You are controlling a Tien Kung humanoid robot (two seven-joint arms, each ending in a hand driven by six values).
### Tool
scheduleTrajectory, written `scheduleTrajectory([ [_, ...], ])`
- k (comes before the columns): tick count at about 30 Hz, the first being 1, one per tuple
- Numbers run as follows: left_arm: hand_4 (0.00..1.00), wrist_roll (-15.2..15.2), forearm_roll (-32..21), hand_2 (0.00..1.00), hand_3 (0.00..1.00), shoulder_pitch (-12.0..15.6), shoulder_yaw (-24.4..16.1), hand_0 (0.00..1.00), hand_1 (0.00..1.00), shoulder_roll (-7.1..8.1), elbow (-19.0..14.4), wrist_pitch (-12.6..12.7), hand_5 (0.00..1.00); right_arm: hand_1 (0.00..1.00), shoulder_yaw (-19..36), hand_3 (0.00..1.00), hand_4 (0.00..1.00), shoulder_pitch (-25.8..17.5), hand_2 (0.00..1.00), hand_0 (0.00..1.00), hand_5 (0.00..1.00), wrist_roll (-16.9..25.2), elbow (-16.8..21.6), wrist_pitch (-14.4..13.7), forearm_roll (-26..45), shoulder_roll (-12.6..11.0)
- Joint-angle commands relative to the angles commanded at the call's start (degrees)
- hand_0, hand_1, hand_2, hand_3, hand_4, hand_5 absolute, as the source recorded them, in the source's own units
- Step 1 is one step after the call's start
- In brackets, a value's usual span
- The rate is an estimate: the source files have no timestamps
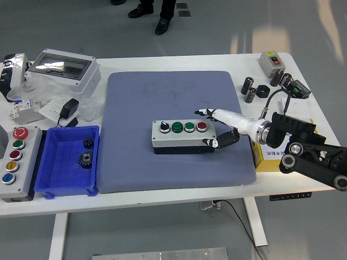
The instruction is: Pick up the button,place it on the desk,press the button,press the button
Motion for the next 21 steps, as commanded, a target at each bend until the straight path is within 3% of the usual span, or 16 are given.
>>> scheduleTrajectory([
  [21,0.482,0.2,0.8,0.511,0.576,0.2,-0.1,0.619,0.551,-0.3,0.0,-0.2,0.204,0.963,2.7,0.998,0.607,-0.8,0.998,0.949,0.095,1.4,1.3,0.9,2.2,-1.3],
])
